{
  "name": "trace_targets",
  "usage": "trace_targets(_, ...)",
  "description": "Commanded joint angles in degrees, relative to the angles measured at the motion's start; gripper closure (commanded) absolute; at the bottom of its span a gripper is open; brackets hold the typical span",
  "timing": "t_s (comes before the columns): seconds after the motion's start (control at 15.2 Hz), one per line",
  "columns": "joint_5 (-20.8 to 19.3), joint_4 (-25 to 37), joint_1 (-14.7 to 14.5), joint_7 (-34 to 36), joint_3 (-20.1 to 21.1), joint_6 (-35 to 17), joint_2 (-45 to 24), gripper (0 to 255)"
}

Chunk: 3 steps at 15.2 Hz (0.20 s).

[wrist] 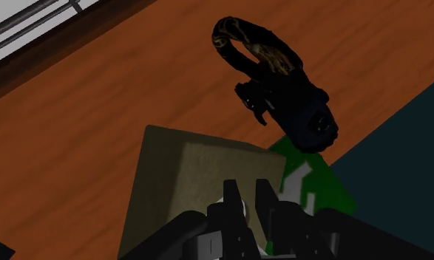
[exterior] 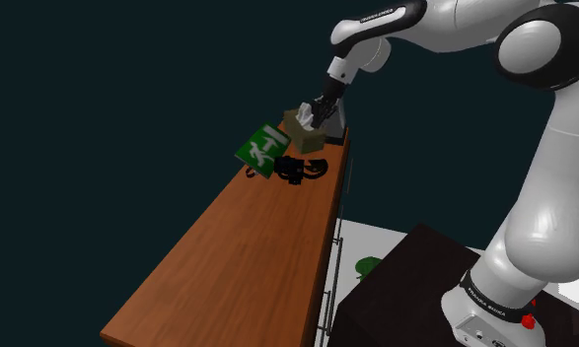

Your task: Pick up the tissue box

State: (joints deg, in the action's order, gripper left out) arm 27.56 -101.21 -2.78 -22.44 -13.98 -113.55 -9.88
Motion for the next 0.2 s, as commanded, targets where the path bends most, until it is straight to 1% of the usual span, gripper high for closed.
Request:
trace_targets(0.0,-0.4,1.0,0.0,0.7,-0.1,1.4,0.5,255)
trace_targets(0.13,-0.5,1.1,0.0,0.8,-0.1,1.5,0.6,255)
